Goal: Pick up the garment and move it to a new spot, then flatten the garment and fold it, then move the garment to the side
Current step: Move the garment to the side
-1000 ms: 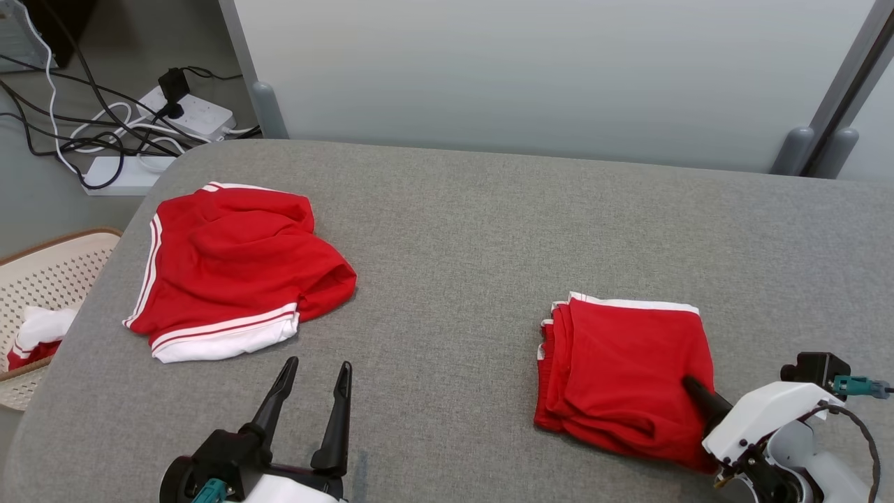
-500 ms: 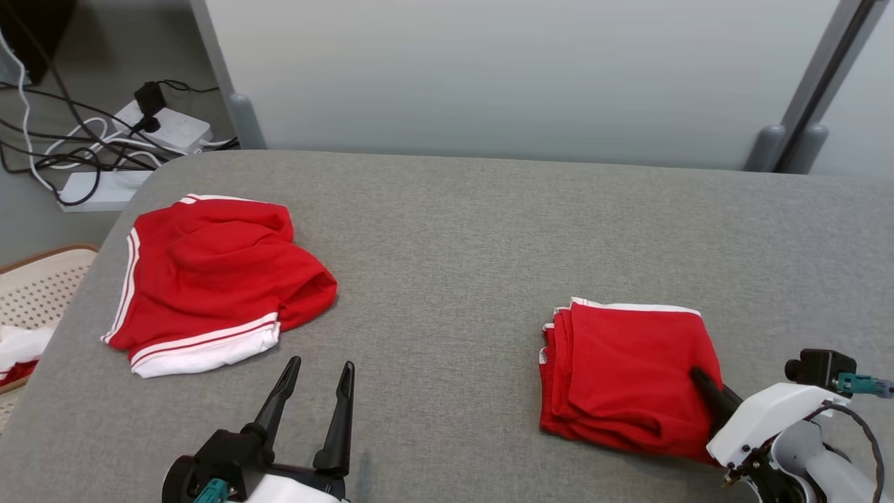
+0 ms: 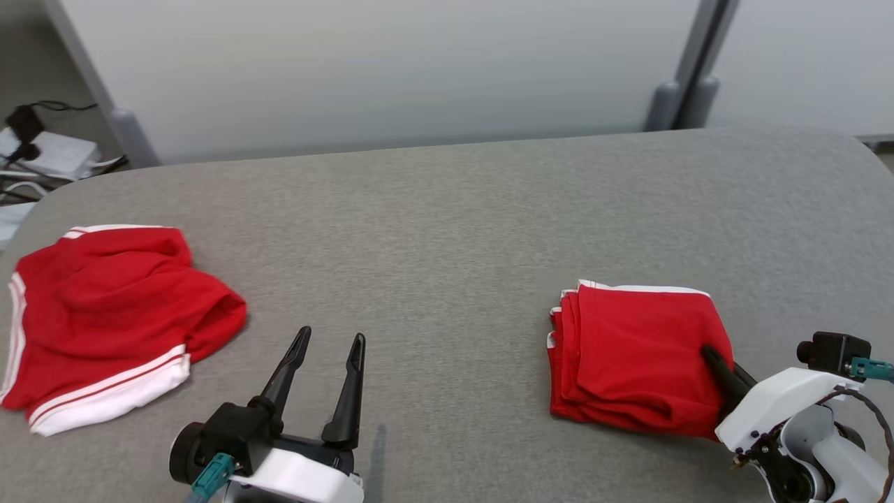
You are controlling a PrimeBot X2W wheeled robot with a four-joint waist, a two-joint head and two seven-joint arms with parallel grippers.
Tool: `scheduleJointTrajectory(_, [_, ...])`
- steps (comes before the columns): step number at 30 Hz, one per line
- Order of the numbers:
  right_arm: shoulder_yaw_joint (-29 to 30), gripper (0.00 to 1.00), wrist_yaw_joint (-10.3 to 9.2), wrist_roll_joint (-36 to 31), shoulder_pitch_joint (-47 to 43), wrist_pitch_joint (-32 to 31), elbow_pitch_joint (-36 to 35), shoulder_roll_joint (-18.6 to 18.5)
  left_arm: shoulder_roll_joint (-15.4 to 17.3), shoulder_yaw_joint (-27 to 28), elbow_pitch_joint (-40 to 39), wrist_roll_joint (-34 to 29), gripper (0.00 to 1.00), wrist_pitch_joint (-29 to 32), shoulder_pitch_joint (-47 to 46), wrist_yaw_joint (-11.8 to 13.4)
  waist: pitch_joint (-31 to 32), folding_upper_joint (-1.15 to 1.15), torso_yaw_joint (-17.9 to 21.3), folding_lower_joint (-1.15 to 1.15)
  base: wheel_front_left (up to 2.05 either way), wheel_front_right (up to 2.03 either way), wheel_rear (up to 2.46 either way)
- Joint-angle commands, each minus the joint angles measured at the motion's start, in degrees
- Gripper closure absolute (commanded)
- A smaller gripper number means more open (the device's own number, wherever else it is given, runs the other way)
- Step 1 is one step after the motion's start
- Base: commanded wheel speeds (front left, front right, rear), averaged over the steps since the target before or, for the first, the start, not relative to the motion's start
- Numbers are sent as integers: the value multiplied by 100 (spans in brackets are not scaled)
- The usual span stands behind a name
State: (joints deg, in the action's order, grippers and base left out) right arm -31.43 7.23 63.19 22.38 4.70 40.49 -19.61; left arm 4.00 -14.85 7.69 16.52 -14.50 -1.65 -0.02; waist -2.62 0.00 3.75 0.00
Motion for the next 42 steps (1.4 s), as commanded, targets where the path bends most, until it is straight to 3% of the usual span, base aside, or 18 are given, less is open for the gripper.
scheduleJointTrajectory(1, [-63,100,25,24,130,93,-130,-112,-19,165,-157,-71,0,-50,-295,-32,-88,0,211,0,0,0,0])
scheduleJointTrajectory(13, [-221,100,25,151,269,286,-152,-106,-23,140,-137,-159,0,-50,-512,-80,-350,0,1091,0,0,0,0])
scheduleJointTrajectory(21, [-304,100,25,281,395,404,-161,-76,4,118,-144,-217,0,-50,-639,-95,-514,0,1368,0,0,0,0])
scheduleJointTrajectory(35, [109,100,25,286,2043,859,190,-177,133,-60,-365,-354,0,95,-935,-133,-1207,0,1069,0,0,0,0])
scheduleJointTrajectory(42, [621,100,25,224,3348,1000,941,-517,265,-141,-660,-450,0,276,-1175,-158,-1778,0,670,0,0,0,0])
